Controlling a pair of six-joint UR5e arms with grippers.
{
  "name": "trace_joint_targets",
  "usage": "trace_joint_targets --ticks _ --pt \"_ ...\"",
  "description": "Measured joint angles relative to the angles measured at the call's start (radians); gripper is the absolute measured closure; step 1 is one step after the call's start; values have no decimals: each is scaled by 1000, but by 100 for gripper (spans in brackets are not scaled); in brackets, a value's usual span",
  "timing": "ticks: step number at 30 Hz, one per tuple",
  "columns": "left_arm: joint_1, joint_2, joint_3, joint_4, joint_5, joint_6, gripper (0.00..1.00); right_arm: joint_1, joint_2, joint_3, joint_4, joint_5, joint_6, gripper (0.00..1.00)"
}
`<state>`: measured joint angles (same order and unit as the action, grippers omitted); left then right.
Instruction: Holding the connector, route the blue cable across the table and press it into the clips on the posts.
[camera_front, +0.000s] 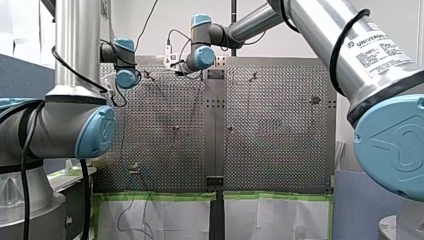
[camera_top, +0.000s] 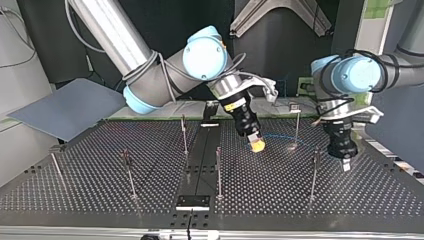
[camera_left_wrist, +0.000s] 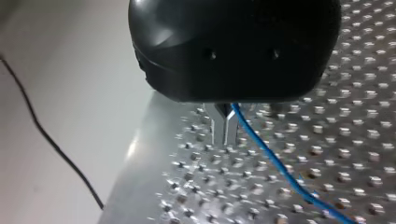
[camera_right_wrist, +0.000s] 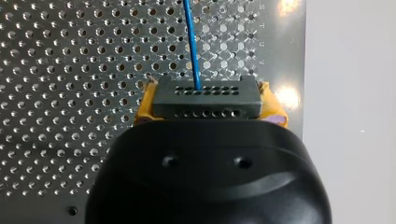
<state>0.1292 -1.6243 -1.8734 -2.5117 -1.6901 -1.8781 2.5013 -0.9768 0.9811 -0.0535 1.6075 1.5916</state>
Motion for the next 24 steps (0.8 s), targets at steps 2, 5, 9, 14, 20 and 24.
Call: trace_joint_targets --ticks 2,5,9,14,20,24 --pt "6 -10 14 9 18 -17 100 -4 1 0 -3 -1 -1 100" --pt "13 -33 39 12 37 -37 100 -11 2 0 -7 -3 -1 100" --pt "22 -68 65 13 47 -44 100 -24 5 -1 -11 -4 0 100" --pt "29 -111 72 12 40 -43 100 -36 6 -1 -14 -6 -1 100" --pt "35 -128 73 20 46 -47 100 -48 7 -1 -15 -7 -2 100" --pt "36 -132 73 40 76 -66 100 -56 9 -1 -17 -7 -3 100"
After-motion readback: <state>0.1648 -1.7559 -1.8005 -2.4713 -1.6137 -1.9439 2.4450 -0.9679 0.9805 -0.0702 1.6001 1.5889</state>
